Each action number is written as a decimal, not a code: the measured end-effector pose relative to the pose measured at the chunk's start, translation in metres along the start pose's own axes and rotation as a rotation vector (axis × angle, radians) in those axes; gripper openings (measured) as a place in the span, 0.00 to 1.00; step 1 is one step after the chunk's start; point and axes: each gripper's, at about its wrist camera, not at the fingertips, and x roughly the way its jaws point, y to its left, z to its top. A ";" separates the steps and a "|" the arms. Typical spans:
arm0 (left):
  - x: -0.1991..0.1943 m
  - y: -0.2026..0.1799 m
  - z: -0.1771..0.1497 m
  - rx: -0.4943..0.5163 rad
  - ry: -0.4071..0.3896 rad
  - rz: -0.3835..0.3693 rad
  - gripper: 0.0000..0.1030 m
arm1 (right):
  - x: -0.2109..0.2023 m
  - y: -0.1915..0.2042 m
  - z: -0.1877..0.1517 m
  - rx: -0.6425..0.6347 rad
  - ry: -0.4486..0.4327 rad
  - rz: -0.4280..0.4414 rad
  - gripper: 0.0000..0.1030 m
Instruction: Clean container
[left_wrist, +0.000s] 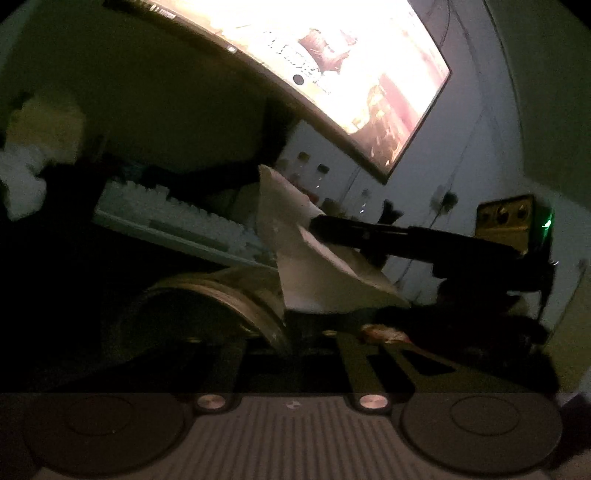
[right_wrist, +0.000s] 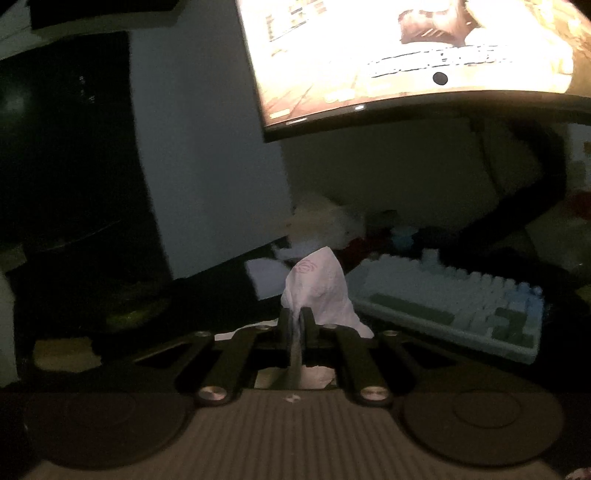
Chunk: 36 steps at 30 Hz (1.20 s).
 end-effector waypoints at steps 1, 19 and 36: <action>-0.002 -0.004 -0.003 0.037 -0.003 0.023 0.18 | 0.001 0.003 -0.002 -0.003 0.006 0.005 0.06; 0.014 -0.010 -0.030 0.270 0.082 0.261 0.69 | 0.041 0.022 -0.014 -0.031 0.122 0.061 0.06; 0.003 0.006 -0.027 0.229 0.068 0.235 0.69 | 0.058 0.044 -0.013 -0.082 0.102 0.035 0.07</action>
